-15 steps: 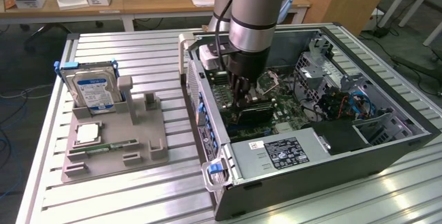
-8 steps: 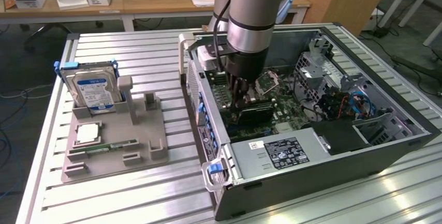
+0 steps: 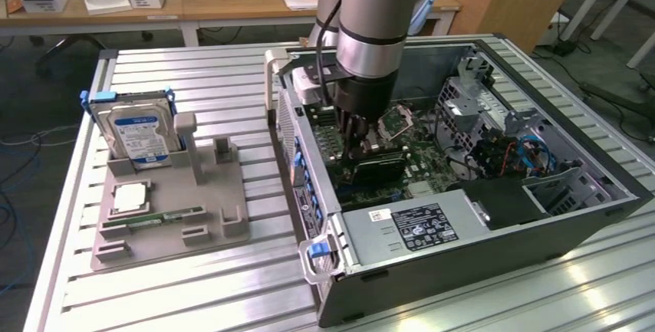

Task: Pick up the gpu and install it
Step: 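Press down on the gpu until it lock into place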

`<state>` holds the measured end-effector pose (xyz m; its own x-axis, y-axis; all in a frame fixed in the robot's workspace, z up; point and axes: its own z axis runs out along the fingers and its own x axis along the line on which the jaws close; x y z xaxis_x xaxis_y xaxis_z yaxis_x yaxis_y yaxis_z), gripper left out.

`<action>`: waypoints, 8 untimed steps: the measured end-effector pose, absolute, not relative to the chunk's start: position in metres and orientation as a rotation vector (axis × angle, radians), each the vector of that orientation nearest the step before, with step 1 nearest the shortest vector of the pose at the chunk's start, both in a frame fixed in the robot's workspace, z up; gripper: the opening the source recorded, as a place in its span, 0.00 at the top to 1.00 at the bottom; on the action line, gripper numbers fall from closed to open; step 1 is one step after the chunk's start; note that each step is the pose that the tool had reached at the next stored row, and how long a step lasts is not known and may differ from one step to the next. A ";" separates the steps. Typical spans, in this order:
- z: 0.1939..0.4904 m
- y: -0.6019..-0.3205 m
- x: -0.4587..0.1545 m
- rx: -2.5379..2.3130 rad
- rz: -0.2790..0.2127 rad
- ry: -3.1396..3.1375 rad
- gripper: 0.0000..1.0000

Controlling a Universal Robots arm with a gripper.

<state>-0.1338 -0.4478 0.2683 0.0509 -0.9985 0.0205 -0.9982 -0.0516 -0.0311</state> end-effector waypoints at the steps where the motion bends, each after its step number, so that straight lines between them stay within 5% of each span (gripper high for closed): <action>1: 0.271 -0.448 -0.134 -2.272 -0.057 2.159 0.90; 8: 0.275 -0.448 -0.134 -2.276 -0.050 2.161 0.90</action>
<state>-0.1338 -0.4479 0.2746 0.0514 -0.9985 0.0213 -0.9984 -0.0519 -0.0243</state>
